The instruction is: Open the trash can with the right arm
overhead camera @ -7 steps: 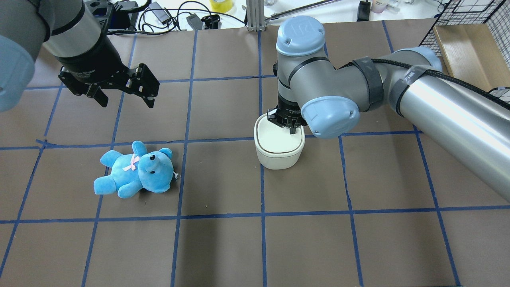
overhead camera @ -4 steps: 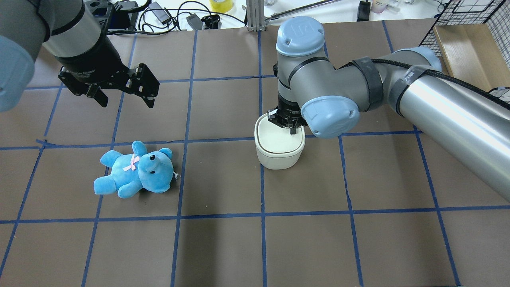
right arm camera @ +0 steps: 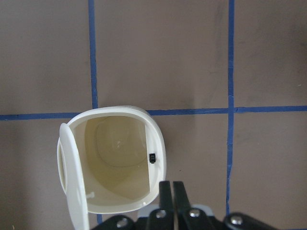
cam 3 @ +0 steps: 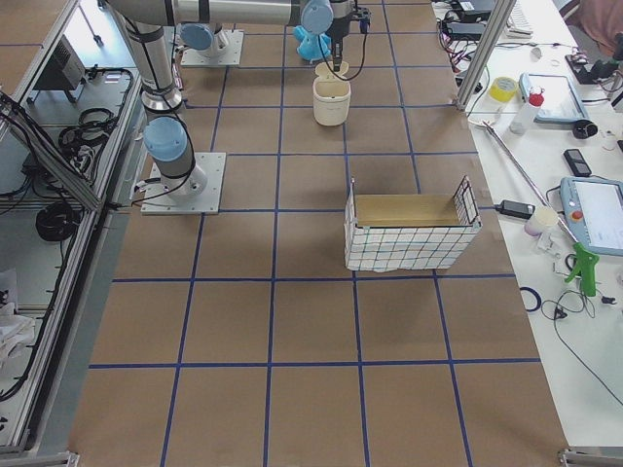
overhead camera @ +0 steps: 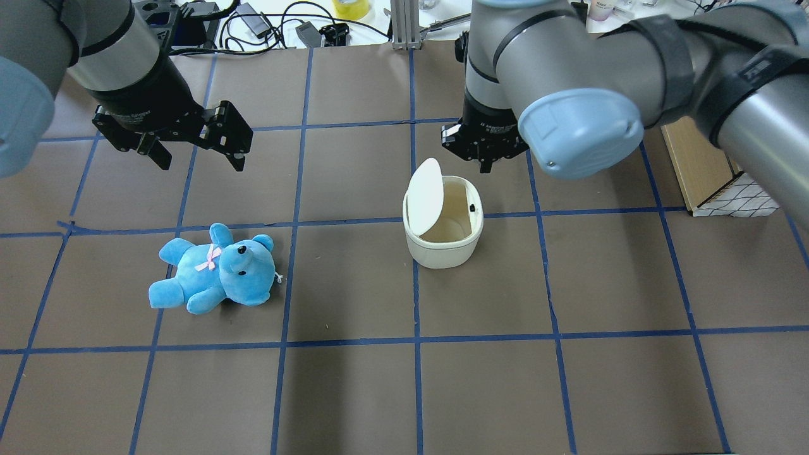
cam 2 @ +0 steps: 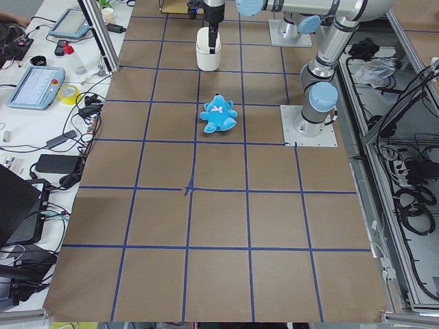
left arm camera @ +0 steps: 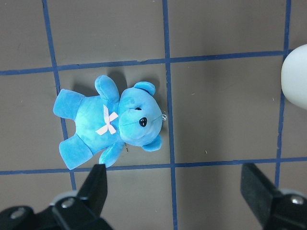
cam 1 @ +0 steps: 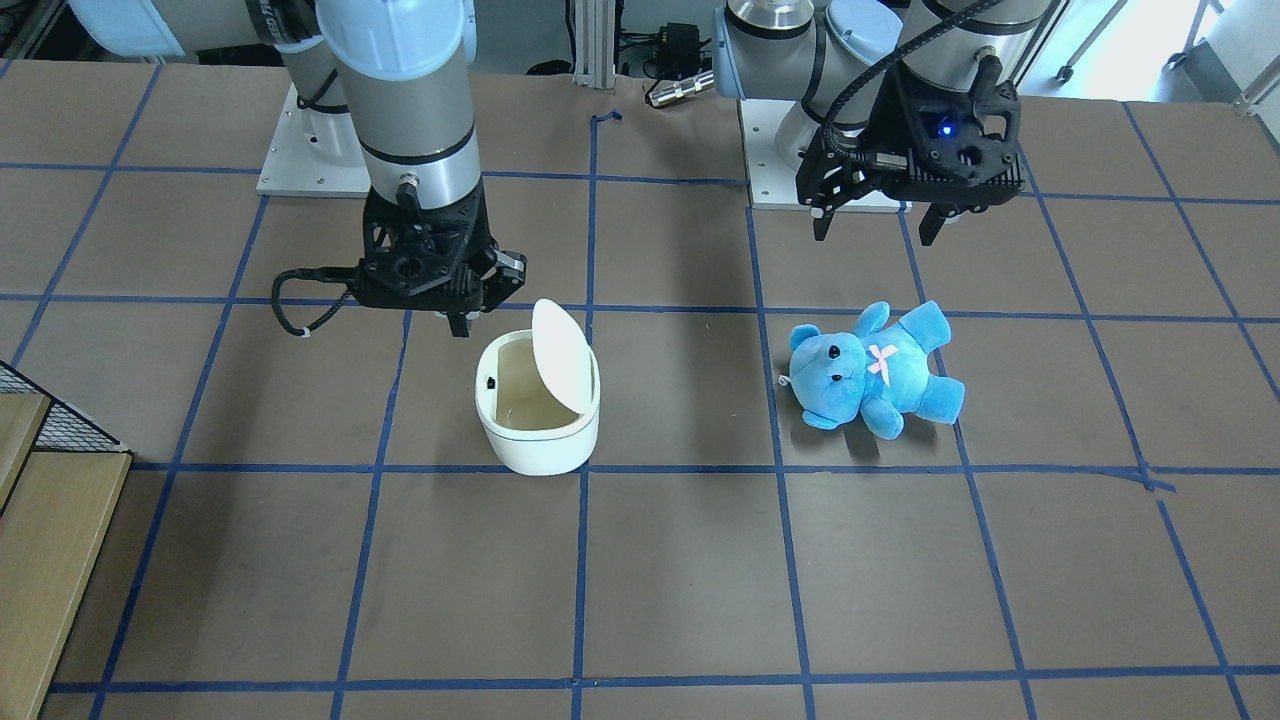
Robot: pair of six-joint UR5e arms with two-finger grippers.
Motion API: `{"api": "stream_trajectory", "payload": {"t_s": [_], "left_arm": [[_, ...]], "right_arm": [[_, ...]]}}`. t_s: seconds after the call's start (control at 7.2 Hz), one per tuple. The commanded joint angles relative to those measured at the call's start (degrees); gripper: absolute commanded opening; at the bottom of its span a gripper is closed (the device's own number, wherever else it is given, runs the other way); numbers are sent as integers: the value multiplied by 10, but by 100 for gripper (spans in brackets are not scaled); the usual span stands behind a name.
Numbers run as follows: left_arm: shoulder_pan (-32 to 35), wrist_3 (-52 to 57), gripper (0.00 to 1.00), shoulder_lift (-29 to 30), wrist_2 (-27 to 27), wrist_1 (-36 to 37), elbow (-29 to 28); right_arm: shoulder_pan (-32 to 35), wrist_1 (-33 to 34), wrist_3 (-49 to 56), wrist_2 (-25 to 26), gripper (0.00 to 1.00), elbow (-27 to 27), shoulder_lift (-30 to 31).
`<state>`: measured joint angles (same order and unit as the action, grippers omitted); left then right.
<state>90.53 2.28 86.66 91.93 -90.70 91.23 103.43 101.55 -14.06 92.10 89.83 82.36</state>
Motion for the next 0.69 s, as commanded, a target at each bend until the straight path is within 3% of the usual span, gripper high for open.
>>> {"api": "stream_trajectory", "payload": {"t_s": [0.0,0.56], "left_arm": [[0,0,100,0,0,0,0],[0,0,100,0,0,0,0]], "right_arm": [[-55,-56,58,-1,100,-63,11],[-91,-64,83,-5,100,-84,22]]}}
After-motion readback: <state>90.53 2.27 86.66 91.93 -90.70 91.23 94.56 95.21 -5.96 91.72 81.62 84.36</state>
